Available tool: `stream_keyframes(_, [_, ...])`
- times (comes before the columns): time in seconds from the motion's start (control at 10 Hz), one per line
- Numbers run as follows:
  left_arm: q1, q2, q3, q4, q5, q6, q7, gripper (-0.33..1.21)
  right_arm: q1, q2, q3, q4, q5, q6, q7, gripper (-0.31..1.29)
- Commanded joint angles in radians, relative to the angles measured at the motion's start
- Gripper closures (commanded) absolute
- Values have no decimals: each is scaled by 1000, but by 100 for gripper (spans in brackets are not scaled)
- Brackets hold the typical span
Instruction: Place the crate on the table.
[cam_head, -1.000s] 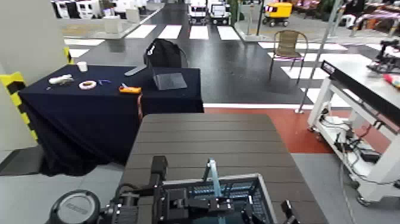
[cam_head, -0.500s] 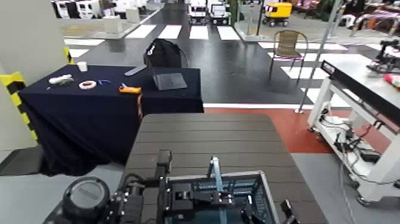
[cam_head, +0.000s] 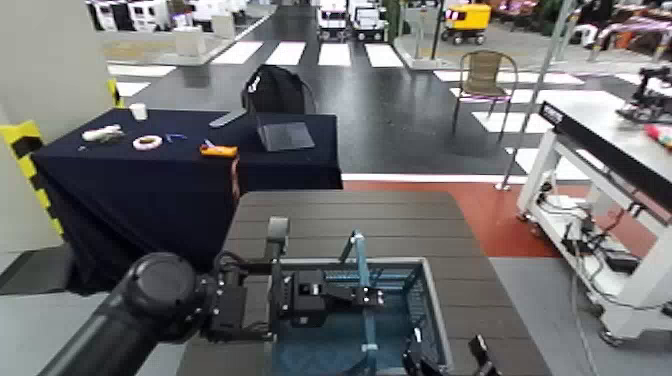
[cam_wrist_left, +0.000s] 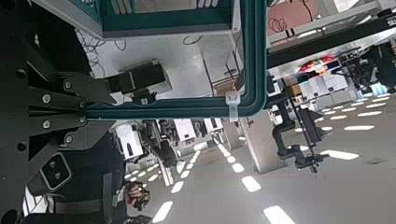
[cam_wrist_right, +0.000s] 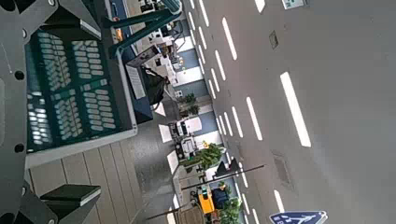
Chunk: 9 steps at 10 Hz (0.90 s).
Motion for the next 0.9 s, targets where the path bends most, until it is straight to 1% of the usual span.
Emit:
stream_keyframes(0.1, [-71,-28,-35,103,-36,-28,-30,120,-1,0,2,1,-1,-2,1,14])
stream_keyframes(0.3, [-114,-45,-64,171,-48,-53,-51,120,-4,0,5,4,-4,-5,-1,14])
stream_keyframes(0.7, [-210,-98,-121,321,-69,-99,-120,120,-10,-2,14,8,-7,-8,-1,14])
stream_keyframes(0.9, [-243,-113,-144,364,-69,-102,-145,120,-13,-2,19,11,-9,-10,1,14])
